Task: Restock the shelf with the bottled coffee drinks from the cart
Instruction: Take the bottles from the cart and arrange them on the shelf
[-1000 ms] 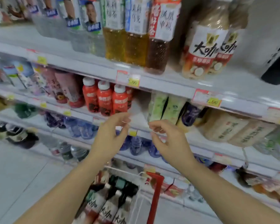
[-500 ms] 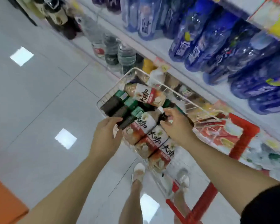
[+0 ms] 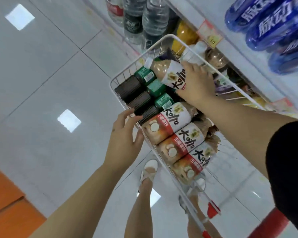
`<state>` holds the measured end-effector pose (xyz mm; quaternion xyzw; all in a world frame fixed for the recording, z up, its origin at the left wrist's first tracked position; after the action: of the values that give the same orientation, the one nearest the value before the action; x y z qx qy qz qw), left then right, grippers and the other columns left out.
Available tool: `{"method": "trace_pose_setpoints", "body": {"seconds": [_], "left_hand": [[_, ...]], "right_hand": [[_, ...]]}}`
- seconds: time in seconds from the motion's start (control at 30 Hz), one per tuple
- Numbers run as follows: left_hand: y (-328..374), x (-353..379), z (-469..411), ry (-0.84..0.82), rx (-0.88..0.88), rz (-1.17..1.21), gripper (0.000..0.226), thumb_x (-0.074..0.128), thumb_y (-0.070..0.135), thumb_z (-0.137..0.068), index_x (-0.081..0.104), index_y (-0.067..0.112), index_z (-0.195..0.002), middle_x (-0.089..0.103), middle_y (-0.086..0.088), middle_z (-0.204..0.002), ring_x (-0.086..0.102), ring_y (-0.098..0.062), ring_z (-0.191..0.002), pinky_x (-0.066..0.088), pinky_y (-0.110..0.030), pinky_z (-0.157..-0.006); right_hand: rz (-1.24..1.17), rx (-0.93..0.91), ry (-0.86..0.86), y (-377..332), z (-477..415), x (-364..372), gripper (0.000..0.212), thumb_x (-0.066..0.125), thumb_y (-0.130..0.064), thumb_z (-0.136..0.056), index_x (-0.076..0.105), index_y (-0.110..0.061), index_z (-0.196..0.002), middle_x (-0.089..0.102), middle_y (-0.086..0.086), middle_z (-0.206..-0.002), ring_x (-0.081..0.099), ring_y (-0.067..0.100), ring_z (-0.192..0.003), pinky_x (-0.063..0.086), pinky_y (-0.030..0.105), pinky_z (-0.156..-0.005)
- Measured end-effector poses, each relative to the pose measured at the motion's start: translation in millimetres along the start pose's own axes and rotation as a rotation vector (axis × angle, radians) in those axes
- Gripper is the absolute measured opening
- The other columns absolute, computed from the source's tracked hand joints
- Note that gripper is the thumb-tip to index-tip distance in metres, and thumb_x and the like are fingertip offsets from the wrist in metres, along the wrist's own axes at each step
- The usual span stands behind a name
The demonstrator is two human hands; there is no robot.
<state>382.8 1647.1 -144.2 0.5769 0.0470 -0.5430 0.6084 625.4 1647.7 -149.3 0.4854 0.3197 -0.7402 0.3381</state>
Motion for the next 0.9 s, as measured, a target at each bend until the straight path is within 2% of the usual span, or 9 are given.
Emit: {"method": "trace_pose_setpoints", "body": {"seconds": [0.07, 0.2, 0.27, 0.37, 0.53, 0.63, 0.7, 0.8, 0.9], "left_hand": [[-0.7, -2.1, -0.5, -0.012, 0.001, -0.023, 0.035, 0.057, 0.018, -0.090, 0.055, 0.021, -0.125, 0.038, 0.003, -0.142, 0.034, -0.019, -0.131, 0.029, -0.027, -0.103], [7.7, -16.1, -5.1, 0.040, 0.066, -0.192, 0.034, 0.063, 0.016, -0.086, 0.061, 0.019, -0.119, 0.055, -0.002, -0.131, 0.037, -0.031, -0.132, 0.028, -0.048, -0.111], [24.7, -22.2, -11.5, 0.054, 0.130, -0.182, 0.030, 0.061, 0.019, -0.089, 0.061, 0.018, -0.119, 0.057, -0.001, -0.127, 0.043, -0.028, -0.127, 0.028, -0.039, -0.109], [53.1, -7.9, -26.4, -0.109, 0.145, -0.136, 0.039, 0.055, 0.022, -0.091, 0.051, 0.021, -0.130, 0.050, 0.003, -0.133, 0.047, -0.020, -0.120, 0.037, -0.027, -0.093], [54.7, 30.9, -60.9, -0.375, -0.035, -0.245, 0.069, 0.057, 0.041, -0.086, 0.026, 0.021, -0.145, 0.040, -0.005, -0.142, 0.045, -0.027, -0.125, 0.041, -0.036, -0.096], [51.1, 38.8, -75.4, -0.420, -0.165, -0.254, 0.072, 0.064, 0.047, -0.078, 0.038, 0.020, -0.139, 0.057, -0.006, -0.121, 0.054, -0.030, -0.112, 0.045, -0.033, -0.086], [51.1, 38.9, -80.5, -0.416, -0.157, -0.255, 0.073, 0.064, 0.056, -0.066, 0.050, 0.020, -0.128, 0.059, -0.009, -0.112, 0.056, -0.031, -0.105, 0.048, -0.035, -0.084], [47.4, 34.8, -82.5, -0.407, -0.138, -0.164, 0.069, 0.071, 0.051, -0.067, 0.052, 0.018, -0.125, 0.053, -0.011, -0.114, 0.053, -0.029, -0.107, 0.047, -0.036, -0.085], [42.6, 31.3, -80.0, -0.469, -0.157, -0.182, 0.072, 0.078, 0.038, -0.070, 0.042, 0.021, -0.130, 0.048, -0.005, -0.121, 0.052, -0.022, -0.105, 0.049, -0.038, -0.090]], "right_hand": [[-0.036, -0.022, 0.000, 1.1, 0.2, -6.7, 0.082, 0.074, -0.036, -0.073, 0.032, -0.019, -0.141, 0.045, 0.010, -0.139, 0.038, 0.032, -0.128, 0.031, 0.043, -0.103], [-0.121, -0.074, 0.128, 6.8, 31.8, -34.9, 0.078, 0.075, -0.030, -0.068, 0.039, -0.024, -0.137, 0.048, 0.003, -0.136, 0.037, 0.028, -0.127, 0.028, 0.043, -0.104], [-0.210, -0.030, 0.193, 15.4, 55.4, -49.6, 0.078, 0.077, -0.032, -0.065, 0.042, -0.025, -0.135, 0.049, 0.001, -0.135, 0.038, 0.027, -0.126, 0.029, 0.043, -0.102], [-0.357, 0.071, 0.248, 31.3, 88.5, -58.1, 0.078, 0.081, -0.032, -0.060, 0.047, -0.022, -0.130, 0.054, 0.002, -0.127, 0.045, 0.029, -0.119, 0.036, 0.043, -0.100], [-0.533, 0.227, 0.289, 54.0, 123.7, -47.7, 0.077, 0.084, -0.029, -0.057, 0.050, -0.019, -0.125, 0.057, 0.004, -0.120, 0.048, 0.027, -0.113, 0.042, 0.050, -0.094], [-0.615, 0.312, 0.259, 67.6, 133.3, -37.3, 0.078, 0.084, -0.029, -0.058, 0.048, -0.022, -0.127, 0.054, -0.001, -0.122, 0.045, 0.022, -0.114, 0.042, 0.048, -0.096], [-0.654, 0.341, 0.259, 73.9, 138.7, -32.2, 0.077, 0.083, -0.027, -0.059, 0.048, -0.023, -0.127, 0.053, -0.002, -0.120, 0.045, 0.021, -0.112, 0.043, 0.047, -0.095], [-0.694, 0.388, 0.241, 81.3, 146.3, -25.4, 0.080, 0.083, -0.027, -0.058, 0.047, -0.024, -0.129, 0.052, -0.002, -0.122, 0.044, 0.020, -0.113, 0.043, 0.048, -0.094], [-0.715, 0.410, 0.236, 86.1, 149.9, -21.1, 0.081, 0.083, -0.027, -0.057, 0.047, -0.025, -0.128, 0.053, -0.003, -0.122, 0.044, 0.020, -0.114, 0.044, 0.051, -0.094]]}}
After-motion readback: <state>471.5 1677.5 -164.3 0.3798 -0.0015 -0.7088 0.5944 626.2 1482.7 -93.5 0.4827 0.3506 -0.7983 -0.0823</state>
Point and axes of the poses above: each hand's wrist, its own z-axis away from the middle knuckle, its own x-axis out of the palm, y = z × x, the point moved 5 cm from there along -z, towards the middle knuckle
